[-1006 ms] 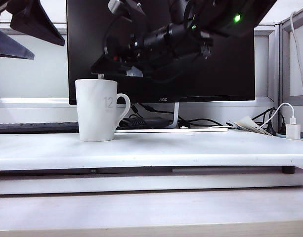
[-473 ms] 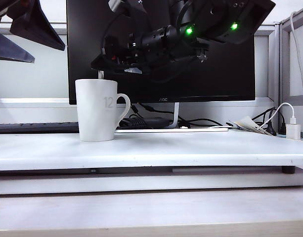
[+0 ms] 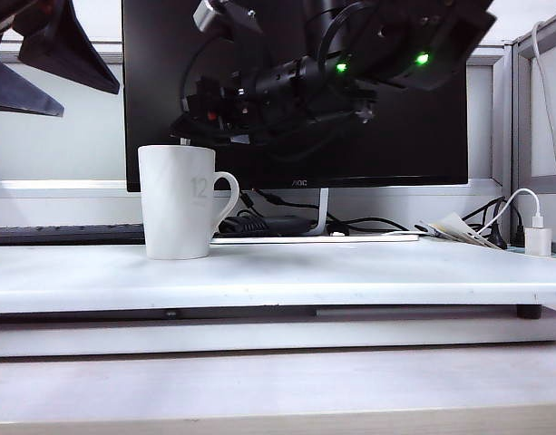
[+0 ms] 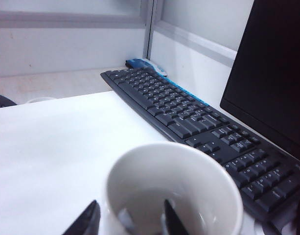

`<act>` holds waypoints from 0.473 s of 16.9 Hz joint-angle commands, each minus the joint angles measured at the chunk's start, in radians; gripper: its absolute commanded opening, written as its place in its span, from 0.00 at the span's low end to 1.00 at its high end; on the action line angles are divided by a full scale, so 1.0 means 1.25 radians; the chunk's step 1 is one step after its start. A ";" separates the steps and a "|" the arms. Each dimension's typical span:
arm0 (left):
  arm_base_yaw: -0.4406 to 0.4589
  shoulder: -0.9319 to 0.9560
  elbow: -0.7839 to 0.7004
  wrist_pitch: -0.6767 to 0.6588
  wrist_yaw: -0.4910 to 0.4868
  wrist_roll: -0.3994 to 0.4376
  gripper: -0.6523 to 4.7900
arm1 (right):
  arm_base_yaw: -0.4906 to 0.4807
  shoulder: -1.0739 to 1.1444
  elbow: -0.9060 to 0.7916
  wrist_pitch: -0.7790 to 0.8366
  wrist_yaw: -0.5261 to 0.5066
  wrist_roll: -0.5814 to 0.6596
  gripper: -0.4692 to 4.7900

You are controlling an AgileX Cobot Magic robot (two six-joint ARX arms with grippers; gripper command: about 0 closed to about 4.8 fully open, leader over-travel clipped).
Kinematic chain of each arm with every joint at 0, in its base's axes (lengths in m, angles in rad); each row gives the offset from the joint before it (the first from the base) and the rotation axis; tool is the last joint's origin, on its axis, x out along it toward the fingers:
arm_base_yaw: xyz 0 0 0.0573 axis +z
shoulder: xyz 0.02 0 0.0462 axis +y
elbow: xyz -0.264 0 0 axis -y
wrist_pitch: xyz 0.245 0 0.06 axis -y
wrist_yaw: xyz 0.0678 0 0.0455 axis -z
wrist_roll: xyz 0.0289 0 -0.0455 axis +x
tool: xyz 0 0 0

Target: Pick up a spoon and stir the liquid in the cup.

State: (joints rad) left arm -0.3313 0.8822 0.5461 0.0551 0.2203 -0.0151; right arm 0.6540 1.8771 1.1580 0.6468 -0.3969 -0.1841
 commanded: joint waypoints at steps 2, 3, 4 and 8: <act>0.000 -0.001 0.002 0.003 0.001 0.006 0.88 | 0.001 0.008 0.026 0.001 -0.004 0.000 0.22; 0.000 -0.001 0.002 0.003 0.001 0.006 0.88 | 0.001 0.008 0.026 0.000 -0.004 0.000 0.15; 0.000 -0.001 0.002 0.003 0.001 0.006 0.88 | 0.001 0.008 0.026 0.001 -0.004 0.000 0.08; 0.000 -0.001 0.002 0.002 0.001 0.006 0.88 | 0.001 0.007 0.031 -0.001 -0.002 0.001 0.08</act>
State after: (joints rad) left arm -0.3313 0.8825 0.5461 0.0479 0.2203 -0.0151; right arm 0.6544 1.8908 1.1900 0.6407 -0.3992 -0.1837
